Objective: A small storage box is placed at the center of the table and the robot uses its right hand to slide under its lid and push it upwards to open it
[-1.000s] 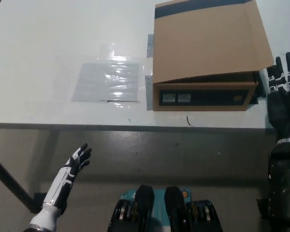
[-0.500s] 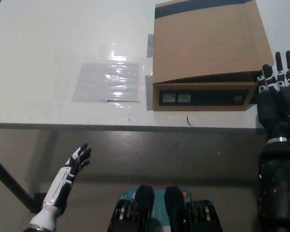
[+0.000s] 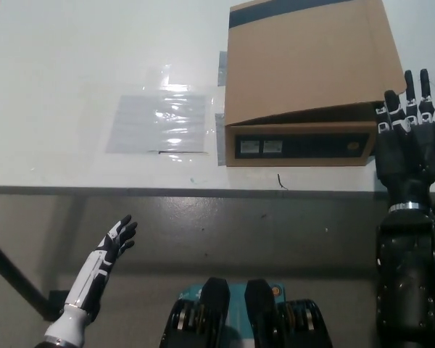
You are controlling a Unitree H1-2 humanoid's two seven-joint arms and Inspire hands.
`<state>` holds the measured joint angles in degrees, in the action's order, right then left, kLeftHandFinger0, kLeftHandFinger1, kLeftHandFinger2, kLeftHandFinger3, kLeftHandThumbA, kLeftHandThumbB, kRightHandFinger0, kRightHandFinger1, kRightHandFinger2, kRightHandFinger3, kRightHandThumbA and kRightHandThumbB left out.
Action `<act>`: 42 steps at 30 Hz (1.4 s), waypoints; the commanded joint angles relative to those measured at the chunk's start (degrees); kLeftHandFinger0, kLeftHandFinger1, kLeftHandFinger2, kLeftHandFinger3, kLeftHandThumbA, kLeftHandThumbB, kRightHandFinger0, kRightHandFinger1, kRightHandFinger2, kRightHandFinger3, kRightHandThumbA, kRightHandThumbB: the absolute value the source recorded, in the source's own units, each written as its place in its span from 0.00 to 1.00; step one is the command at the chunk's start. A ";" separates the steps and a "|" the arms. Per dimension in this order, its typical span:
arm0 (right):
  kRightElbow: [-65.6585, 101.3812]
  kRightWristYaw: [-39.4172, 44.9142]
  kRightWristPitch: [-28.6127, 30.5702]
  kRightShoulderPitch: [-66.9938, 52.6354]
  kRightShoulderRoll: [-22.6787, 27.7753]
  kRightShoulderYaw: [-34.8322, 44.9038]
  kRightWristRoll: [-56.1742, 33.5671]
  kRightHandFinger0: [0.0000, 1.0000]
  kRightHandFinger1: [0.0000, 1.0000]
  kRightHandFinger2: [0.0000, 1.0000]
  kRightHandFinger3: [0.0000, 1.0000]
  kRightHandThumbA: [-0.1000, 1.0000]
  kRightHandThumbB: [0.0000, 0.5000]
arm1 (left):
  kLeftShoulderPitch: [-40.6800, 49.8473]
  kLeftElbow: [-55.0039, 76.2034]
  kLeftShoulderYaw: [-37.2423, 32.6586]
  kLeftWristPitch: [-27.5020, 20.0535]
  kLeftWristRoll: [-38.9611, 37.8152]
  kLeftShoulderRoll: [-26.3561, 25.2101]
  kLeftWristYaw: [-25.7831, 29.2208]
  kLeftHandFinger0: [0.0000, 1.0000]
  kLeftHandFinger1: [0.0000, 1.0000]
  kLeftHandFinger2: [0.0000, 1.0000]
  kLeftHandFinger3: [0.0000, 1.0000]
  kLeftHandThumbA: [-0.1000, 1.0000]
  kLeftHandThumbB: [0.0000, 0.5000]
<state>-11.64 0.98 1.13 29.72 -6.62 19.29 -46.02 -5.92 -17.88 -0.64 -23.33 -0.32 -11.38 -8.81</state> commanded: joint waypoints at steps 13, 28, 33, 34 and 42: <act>-1.22 0.60 -0.09 7.82 -2.87 -0.04 -2.13 1.00 1.00 1.00 1.00 1.00 0.59 | -1.21 1.04 -0.04 -1.55 -0.18 -0.73 -0.52 1.00 1.00 1.00 1.00 1.00 1.00; -0.84 -1.71 0.28 14.57 -6.30 1.75 -3.73 1.00 1.00 1.00 1.00 1.00 0.57 | -1.54 0.28 -0.12 -2.36 0.17 -0.61 -0.33 1.00 1.00 1.00 1.00 1.00 1.00; -1.92 -0.77 0.13 15.91 -6.91 -0.88 -1.91 1.00 1.00 1.00 1.00 1.00 0.60 | -1.56 0.67 -0.21 -1.98 -0.12 -0.43 -0.49 1.00 1.00 1.00 1.00 1.00 1.00; -3.72 0.05 0.73 16.57 -7.58 -1.24 -2.10 1.00 1.00 1.00 1.00 1.00 0.55 | -1.56 0.77 -0.18 -1.99 -0.01 -0.44 -0.40 1.00 1.00 1.00 1.00 1.00 1.00; -15.41 2.25 0.62 17.92 -8.97 -1.41 -2.63 1.00 1.00 1.00 1.00 1.00 0.51 | -1.71 0.92 -0.44 -2.23 0.44 -0.55 -0.37 1.00 1.00 1.00 1.00 1.00 1.00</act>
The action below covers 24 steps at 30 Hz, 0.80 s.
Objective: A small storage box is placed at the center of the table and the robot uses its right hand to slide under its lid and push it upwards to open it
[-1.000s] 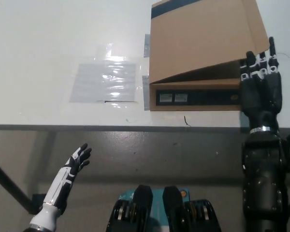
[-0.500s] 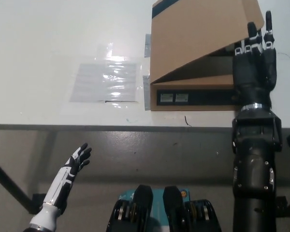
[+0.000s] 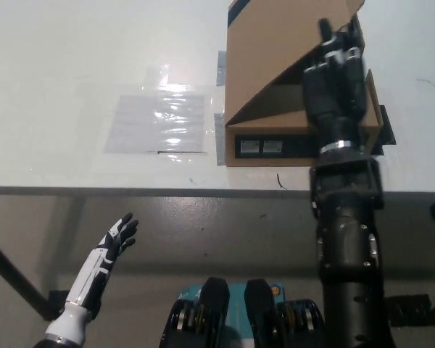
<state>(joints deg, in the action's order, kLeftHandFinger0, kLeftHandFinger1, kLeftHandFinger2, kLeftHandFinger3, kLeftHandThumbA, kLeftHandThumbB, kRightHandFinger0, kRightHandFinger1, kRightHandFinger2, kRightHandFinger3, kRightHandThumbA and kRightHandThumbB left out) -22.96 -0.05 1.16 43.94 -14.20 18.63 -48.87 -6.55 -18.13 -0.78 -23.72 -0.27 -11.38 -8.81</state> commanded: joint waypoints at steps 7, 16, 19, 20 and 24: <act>-8.65 5.33 1.51 5.93 -1.50 -5.58 6.32 1.00 1.00 1.00 1.00 1.00 0.57 | -1.31 0.88 -0.35 -2.15 0.34 -0.77 -0.55 1.00 1.00 1.00 1.00 1.00 1.00; -11.89 5.13 3.13 8.17 -2.51 -13.31 14.87 1.00 1.00 1.00 1.00 1.00 0.59 | -0.90 1.44 -0.67 -1.37 0.01 -0.64 -0.77 1.00 1.00 1.00 1.00 1.00 1.00; -10.55 5.30 3.16 8.88 -2.43 -16.72 18.00 1.00 1.00 1.00 1.00 1.00 0.63 | -1.41 1.12 -0.85 -1.70 0.75 -0.82 -0.55 1.00 1.00 1.00 1.00 1.00 1.00; -10.50 5.10 3.20 9.07 -2.64 -17.36 18.59 1.00 1.00 1.00 1.00 1.00 0.65 | -1.35 1.18 -0.87 -1.55 0.67 -0.84 -0.60 1.00 1.00 1.00 1.00 1.00 1.00; -11.03 4.95 4.98 9.04 -1.55 -22.34 25.42 1.00 1.00 1.00 1.00 1.00 0.59 | -1.13 1.44 -0.78 -1.17 0.53 -0.73 -0.38 1.00 1.00 1.00 1.00 1.00 1.00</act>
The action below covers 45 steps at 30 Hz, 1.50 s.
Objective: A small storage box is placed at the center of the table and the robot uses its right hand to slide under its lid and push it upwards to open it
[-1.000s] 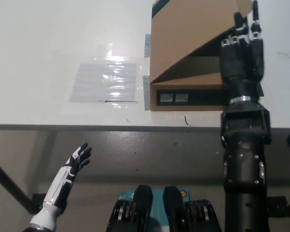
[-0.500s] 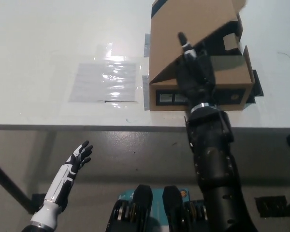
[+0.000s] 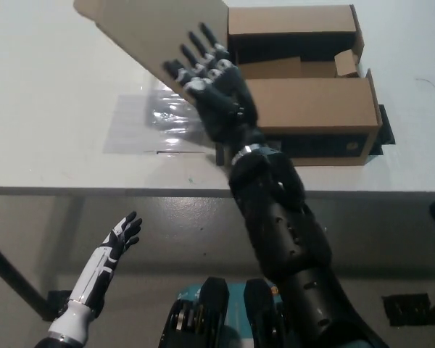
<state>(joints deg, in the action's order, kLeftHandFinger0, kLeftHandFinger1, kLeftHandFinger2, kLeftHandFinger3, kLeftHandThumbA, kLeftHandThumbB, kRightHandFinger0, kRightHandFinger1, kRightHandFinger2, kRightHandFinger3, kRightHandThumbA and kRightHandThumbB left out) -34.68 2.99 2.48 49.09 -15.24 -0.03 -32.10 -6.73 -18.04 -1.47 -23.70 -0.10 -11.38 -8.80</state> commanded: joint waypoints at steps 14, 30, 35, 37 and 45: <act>-14.40 2.73 2.55 4.43 0.33 -12.59 20.36 1.00 1.00 1.00 1.00 1.00 0.57 | -0.95 1.31 -0.09 -0.92 0.93 -0.65 -0.09 1.00 1.00 1.00 1.00 1.00 1.00; 7.82 10.93 -4.44 5.06 2.88 -17.43 22.72 1.00 1.00 1.00 1.00 1.00 0.70 | -0.93 1.05 -0.39 -0.86 0.26 -0.83 -1.18 1.00 1.00 1.00 1.00 1.00 1.00; 28.89 13.51 -14.60 7.42 2.12 -17.65 16.27 1.00 1.00 1.00 1.00 1.00 0.73 | -0.88 1.14 -0.59 -0.61 -0.13 -0.63 -1.41 1.00 1.00 1.00 1.00 1.00 1.00; 35.33 13.38 -17.02 6.37 1.25 -19.27 15.92 1.00 1.00 1.00 1.00 1.00 0.80 | -0.93 0.91 -0.46 -0.91 0.24 -0.79 -1.09 1.00 1.00 1.00 1.00 1.00 1.00; 54.07 16.91 -26.04 -6.40 3.77 -33.99 14.89 1.00 1.00 1.00 1.00 1.00 0.81 | -0.03 1.92 -0.94 1.21 -1.96 -1.21 -3.24 1.00 1.00 1.00 1.00 1.00 0.99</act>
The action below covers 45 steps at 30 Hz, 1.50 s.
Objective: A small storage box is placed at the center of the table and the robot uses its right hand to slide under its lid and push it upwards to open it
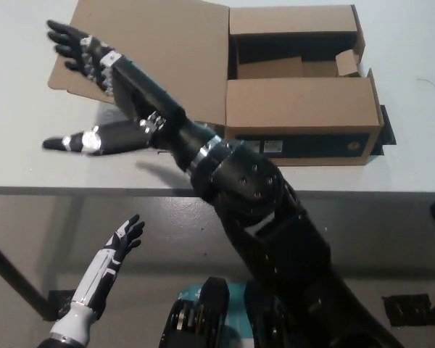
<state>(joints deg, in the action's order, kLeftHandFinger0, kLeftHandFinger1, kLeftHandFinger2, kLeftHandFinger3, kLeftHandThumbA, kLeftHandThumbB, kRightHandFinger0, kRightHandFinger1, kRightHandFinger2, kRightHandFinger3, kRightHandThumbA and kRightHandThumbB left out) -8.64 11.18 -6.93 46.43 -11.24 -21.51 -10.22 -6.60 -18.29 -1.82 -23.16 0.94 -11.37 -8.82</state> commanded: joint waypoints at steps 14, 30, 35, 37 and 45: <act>58.43 3.60 -2.29 -13.51 9.66 -4.65 0.32 1.00 1.00 1.00 1.00 1.00 0.75 | 0.16 2.51 -0.17 0.24 -1.03 -1.80 -2.22 1.00 1.00 1.00 1.00 1.00 1.00; 61.98 -4.02 3.86 -34.79 25.58 20.27 -11.24 1.00 1.00 1.00 1.00 1.00 0.71 | -0.62 0.52 0.08 -1.58 -1.65 -1.08 -1.71 1.00 1.00 1.00 1.00 1.00 1.00; 57.74 -3.41 9.39 -44.15 24.10 25.54 -10.95 1.00 1.00 1.00 1.00 1.00 0.83 | -0.47 0.37 0.15 -1.94 -2.05 -1.20 -1.98 1.00 1.00 1.00 1.00 1.00 1.00; 55.20 -2.81 11.30 -46.88 23.23 26.21 -11.06 1.00 1.00 1.00 1.00 1.00 0.80 | -0.35 0.38 0.16 -1.87 -2.03 -1.10 -1.93 1.00 1.00 1.00 1.00 1.00 1.00; 43.62 -0.66 17.24 -51.35 21.37 26.23 -9.33 1.00 1.00 1.00 1.00 1.00 0.76 | -0.40 0.09 0.07 -2.43 -2.18 -0.95 -2.08 1.00 1.00 1.00 1.00 1.00 1.00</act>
<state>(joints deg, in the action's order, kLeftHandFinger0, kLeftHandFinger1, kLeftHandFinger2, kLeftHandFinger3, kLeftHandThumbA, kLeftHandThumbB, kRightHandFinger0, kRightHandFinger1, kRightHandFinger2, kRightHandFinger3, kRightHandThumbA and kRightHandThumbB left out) 38.72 9.35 3.49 -4.07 10.99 4.35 -19.00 -6.43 -18.69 -2.24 -22.98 -0.06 -11.71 -10.33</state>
